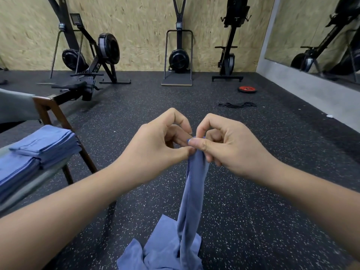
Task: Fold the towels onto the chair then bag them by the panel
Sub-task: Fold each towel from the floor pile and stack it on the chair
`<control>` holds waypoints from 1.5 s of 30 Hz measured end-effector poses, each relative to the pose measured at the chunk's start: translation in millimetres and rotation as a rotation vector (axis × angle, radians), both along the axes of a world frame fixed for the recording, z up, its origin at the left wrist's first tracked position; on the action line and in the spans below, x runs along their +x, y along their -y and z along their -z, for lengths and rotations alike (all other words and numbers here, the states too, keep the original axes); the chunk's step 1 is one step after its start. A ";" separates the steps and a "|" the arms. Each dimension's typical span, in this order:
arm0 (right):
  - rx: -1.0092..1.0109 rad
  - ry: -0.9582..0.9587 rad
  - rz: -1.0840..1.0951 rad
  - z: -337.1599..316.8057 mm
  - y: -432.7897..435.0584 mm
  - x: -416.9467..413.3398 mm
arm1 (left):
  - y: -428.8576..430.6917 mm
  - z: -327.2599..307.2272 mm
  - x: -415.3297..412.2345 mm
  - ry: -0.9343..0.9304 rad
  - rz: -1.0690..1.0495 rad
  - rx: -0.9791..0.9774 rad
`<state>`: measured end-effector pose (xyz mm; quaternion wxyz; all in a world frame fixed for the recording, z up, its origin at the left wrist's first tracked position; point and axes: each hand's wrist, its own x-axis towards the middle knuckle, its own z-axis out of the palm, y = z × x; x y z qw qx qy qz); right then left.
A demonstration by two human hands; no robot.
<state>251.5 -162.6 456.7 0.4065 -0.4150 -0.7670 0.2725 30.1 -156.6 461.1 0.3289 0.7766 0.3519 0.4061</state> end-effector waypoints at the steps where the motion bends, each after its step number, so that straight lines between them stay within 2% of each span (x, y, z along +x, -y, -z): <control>1: -0.006 0.002 0.002 -0.6 -0.4 0.1 | -1.3 0.2 -1.2 -0.010 0.007 0.011; 6: -0.097 0.069 -0.016 0.0 -3.6 6.8 | -7.6 -1.4 -8.9 -0.061 -0.014 0.102; 10: -0.154 0.323 0.032 1.1 -9.0 20.9 | -14.6 -5.7 -19.3 -0.075 -0.076 0.146; 12: -0.140 0.376 0.093 1.9 -13.0 30.2 | -18.1 -7.0 -26.1 -0.087 -0.120 0.163; 17: -0.016 0.305 0.168 7.0 -17.9 44.6 | -26.6 -4.9 -39.6 -0.147 -0.231 0.210; 20: 0.034 0.132 0.156 7.0 -17.9 43.1 | -31.1 -1.1 -42.6 -0.168 -0.308 0.212; 23: 0.046 0.000 0.125 1.3 -15.6 40.3 | -36.3 1.0 -44.2 -0.142 -0.345 0.190; 28: 0.099 -0.110 0.104 -7.8 -16.7 38.3 | -42.3 3.6 -43.4 -0.057 -0.313 0.190; 31: 0.102 -0.058 0.123 -11.8 -18.0 44.6 | -39.9 4.7 -39.1 -0.034 -0.277 0.199; 36: 0.033 0.282 0.112 -11.9 -8.9 41.0 | -26.1 6.0 -24.6 -0.097 -0.175 0.221; 38: 0.023 0.335 0.077 -5.9 -4.9 31.7 | -19.0 7.2 -17.5 -0.155 -0.131 0.244; 42: -0.027 0.231 -0.033 8.6 -4.8 15.8 | -11.3 9.8 -5.0 -0.207 -0.072 0.262; 45: -0.048 0.129 -0.070 15.1 -10.9 11.0 | -10.8 13.7 0.2 -0.163 -0.094 0.243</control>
